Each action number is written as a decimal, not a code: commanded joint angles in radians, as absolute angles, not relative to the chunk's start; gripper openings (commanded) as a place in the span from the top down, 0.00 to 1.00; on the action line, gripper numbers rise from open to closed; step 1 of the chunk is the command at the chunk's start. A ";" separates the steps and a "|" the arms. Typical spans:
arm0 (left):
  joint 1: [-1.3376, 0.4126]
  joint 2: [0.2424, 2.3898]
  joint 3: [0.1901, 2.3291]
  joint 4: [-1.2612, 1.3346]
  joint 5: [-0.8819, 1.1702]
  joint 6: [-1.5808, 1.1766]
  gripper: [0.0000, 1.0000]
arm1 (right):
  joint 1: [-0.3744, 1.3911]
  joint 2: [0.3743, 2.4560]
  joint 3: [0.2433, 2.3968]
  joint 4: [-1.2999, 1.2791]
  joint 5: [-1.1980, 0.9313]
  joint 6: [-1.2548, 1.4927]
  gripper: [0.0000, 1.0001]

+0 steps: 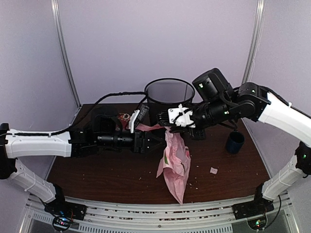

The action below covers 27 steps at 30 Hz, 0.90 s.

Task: Put the trash bags into the trash bin
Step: Pass from the right arm to the left

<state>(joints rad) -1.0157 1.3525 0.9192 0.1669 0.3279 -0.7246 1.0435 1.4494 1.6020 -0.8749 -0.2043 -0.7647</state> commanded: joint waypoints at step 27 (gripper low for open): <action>-0.957 1.435 0.924 0.422 0.523 -0.824 0.35 | 1.109 1.460 1.541 -0.741 -0.041 -0.721 1.00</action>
<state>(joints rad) -0.9585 1.4071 0.9154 0.3660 0.5068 -0.8223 1.1019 1.4559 1.5314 -0.7795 -0.0044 -0.7879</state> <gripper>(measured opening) 0.675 0.014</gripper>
